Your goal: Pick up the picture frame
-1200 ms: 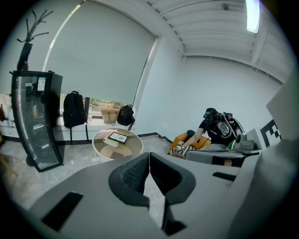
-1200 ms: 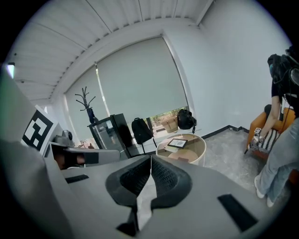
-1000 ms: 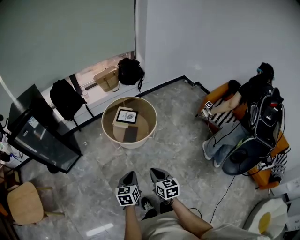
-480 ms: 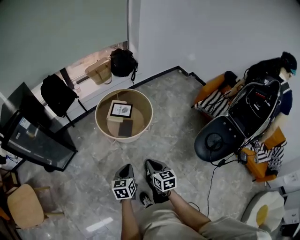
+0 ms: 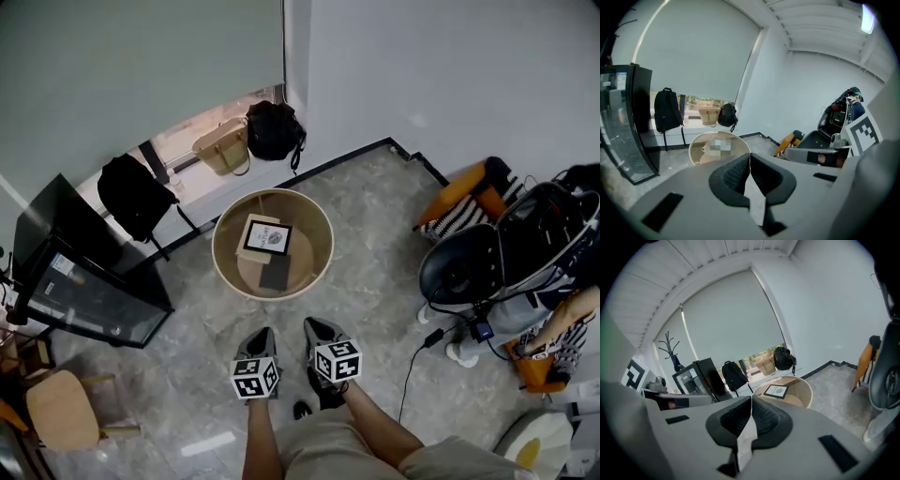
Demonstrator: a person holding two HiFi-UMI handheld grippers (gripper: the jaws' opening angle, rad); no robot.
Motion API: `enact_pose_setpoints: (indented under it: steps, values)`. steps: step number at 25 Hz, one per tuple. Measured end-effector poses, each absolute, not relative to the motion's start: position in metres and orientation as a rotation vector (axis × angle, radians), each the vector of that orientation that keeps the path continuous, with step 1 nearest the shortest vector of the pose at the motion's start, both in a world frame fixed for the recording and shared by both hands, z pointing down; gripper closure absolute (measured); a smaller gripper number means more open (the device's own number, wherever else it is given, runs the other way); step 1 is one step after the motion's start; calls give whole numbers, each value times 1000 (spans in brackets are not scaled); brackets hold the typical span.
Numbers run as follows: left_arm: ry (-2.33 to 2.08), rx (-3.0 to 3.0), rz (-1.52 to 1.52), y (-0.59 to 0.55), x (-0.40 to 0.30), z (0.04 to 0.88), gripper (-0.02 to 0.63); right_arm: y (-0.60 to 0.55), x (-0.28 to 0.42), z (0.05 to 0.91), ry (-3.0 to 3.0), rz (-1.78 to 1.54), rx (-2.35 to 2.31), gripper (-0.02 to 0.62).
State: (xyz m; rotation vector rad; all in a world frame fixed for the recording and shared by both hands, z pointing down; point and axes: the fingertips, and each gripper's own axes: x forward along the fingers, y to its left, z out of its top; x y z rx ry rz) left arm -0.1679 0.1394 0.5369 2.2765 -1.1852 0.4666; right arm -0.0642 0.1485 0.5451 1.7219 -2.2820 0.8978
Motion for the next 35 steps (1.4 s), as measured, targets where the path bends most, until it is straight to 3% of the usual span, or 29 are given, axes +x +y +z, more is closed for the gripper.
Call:
enact_pose_setpoints:
  steps: [8, 24, 35]
  values:
    - [-1249, 2220, 382, 43, -139, 529, 586, 41, -31, 556, -2381, 1022, 1629, 561]
    - [-1300, 2283, 527, -29, -88, 554, 586, -28, 41, 614, -2396, 1233, 1590, 561]
    - [-1192, 2190, 508, -76, -98, 613, 586, -53, 32, 658, -2258, 1329, 1512, 561]
